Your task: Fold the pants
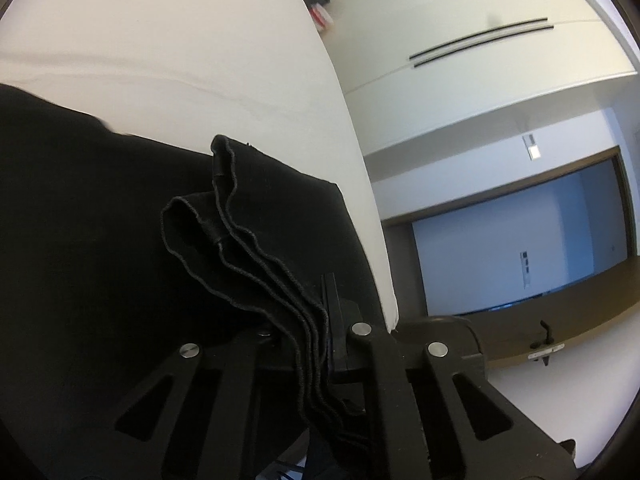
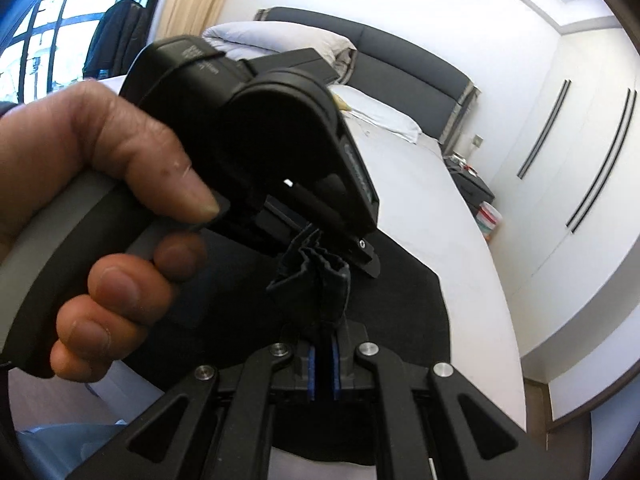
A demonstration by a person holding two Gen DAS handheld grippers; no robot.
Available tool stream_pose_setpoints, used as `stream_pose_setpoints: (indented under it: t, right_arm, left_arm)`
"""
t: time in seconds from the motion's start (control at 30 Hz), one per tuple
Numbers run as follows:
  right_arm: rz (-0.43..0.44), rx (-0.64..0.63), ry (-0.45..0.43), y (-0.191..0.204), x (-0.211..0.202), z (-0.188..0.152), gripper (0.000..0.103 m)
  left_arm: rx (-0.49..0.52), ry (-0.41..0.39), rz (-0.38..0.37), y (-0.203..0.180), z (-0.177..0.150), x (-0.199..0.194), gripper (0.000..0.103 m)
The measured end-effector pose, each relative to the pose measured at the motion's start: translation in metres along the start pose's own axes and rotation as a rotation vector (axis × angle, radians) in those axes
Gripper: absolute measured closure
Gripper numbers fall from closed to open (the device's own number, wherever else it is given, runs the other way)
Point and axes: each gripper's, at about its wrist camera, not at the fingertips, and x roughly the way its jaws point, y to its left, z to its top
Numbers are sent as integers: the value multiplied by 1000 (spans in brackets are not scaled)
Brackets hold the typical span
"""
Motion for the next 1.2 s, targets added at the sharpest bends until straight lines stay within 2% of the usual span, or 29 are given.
stream_pose_setpoints:
  t: [0.17,0.33,0.47,0.57,0.67,0.7,0.73,0.8,0.83,0.87,0.9,0.93,0.97,1.03,1.17,1.2]
  right_arm:
    - [47,-56,-41,27,-5,22,96]
    - [117,-96,-62,56,-5,45,96]
    - [181,-139,-51,88,4,51,96]
    - [235,-140,-14,98,19,46,96]
    - [268,-155,21,109,31,38,95]
    - [276,-157,36,110,35,35,95]
    - [284,-160,56,112,40,33,94]
    - [299,-160,80,113,48,29,91]
    - [311,-149,85,110,48,28,85]
    - [330,-135,93,106,50,28,76]
    - [367,-106,109,99,50,27,68]
    - [403,-82,121,104,44,21,53]
    - [464,-38,136,94,40,20,46]
    - [550,38,141,72,30,16,46]
    - [622,246,96,-2,19,15,46]
    - [627,316,85,-23,23,17,46]
  left_arm:
    - [6,-73,26,17,-3,-45,97]
    - [39,-108,116,32,-5,-88,97]
    - [25,-116,183,52,-13,-102,97]
    - [-1,-105,243,78,-25,-104,97]
    - [-29,-95,259,100,-34,-97,97]
    - [-47,-92,261,103,-28,-77,96]
    - [-52,-91,260,109,-31,-78,96]
    - [-37,-96,268,110,-32,-69,96]
    - [-30,-97,269,110,-34,-68,96]
    - [-30,-94,265,111,-33,-66,95]
    - [-33,-90,260,113,-34,-69,94]
    - [-33,-90,266,109,-36,-71,92]
    - [-25,-94,285,108,-37,-75,90]
    - [7,-115,351,102,-40,-90,76]
    - [21,-204,473,91,-39,-123,75]
    - [27,-228,479,84,-37,-128,75]
